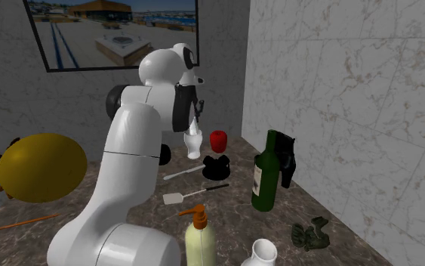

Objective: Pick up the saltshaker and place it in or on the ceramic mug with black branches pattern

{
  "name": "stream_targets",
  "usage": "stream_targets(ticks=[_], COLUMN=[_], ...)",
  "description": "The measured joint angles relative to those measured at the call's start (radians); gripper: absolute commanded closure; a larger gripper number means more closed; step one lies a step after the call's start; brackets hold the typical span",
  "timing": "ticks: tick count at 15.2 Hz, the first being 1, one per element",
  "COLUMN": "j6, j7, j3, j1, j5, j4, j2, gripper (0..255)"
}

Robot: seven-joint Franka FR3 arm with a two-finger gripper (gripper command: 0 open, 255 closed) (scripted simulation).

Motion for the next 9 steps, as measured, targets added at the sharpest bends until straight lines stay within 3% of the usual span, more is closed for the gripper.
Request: stream_targets(ticks=[7, 9], j6=[-0.037, -0.077], j7=[0.143, 0.177], j3=[0.036, 0.042], j1=[0.114, 0.159], j5=[0.016, 0.013], j4=[0.024, 0.105], j2=[0.009, 0.054], gripper=[255, 255])
